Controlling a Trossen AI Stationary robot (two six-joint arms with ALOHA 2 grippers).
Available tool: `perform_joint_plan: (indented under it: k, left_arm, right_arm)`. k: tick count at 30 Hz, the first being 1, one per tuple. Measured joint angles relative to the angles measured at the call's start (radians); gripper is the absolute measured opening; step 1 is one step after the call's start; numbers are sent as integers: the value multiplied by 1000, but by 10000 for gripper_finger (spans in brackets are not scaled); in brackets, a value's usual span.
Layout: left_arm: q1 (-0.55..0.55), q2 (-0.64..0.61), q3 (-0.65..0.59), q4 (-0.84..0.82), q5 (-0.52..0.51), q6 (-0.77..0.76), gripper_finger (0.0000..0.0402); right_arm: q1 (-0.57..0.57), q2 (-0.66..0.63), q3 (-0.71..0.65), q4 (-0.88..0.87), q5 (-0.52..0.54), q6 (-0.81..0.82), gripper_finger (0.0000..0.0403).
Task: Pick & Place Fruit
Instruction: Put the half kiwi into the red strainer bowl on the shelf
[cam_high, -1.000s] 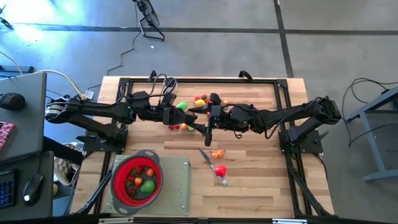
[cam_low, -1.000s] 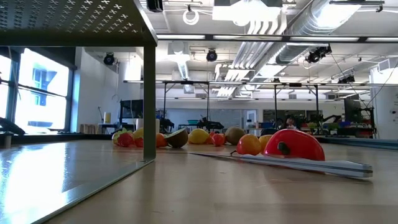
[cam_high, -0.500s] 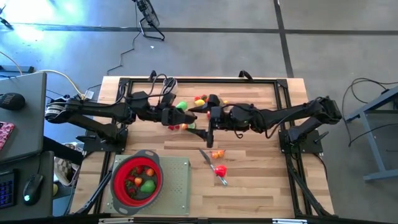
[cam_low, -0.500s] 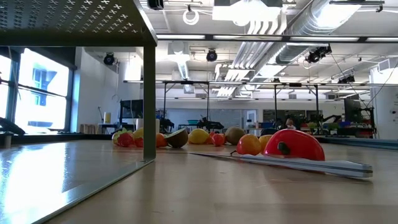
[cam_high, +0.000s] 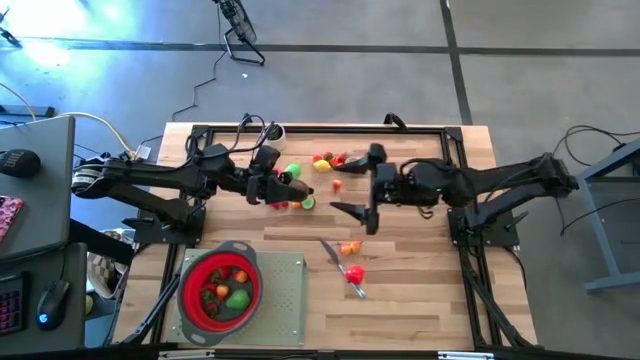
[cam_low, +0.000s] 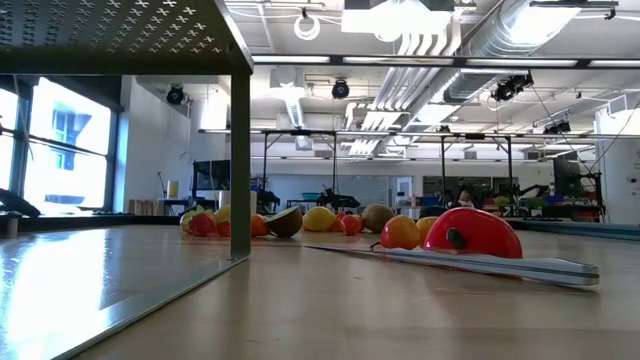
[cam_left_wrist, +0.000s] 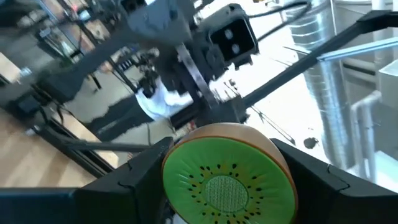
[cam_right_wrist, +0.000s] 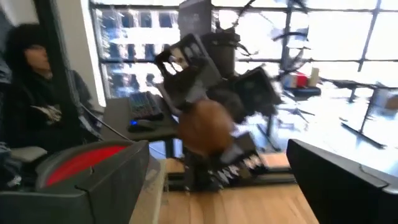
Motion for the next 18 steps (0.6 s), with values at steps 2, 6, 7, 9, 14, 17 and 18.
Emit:
perform_joint_plan:
  k: [2,6,7,9,14,17,18]
  left_arm:
    - [0,0,0,2,22,-17,239]
    - [0,0,0,5,79,-11,239]
    - [0,0,0,7,100,-9,239]
    - [0,0,1,9,130,-9,239]
    - [-3,-28,26,14,167,42,239]
    - [-30,-71,26,4,156,105,239]
    - [-45,-82,26,5,142,130,239]
  right_arm:
    - [10,-22,0,-33,19,10,373]
    - [16,-49,0,-59,64,12,373]
    - [16,-50,0,-57,65,13,373]
    - [16,-50,0,-59,66,15,373]
    - [15,-49,0,-63,66,30,373]
    - [15,-49,0,-73,78,63,373]
    - [15,-49,0,-77,84,67,373]
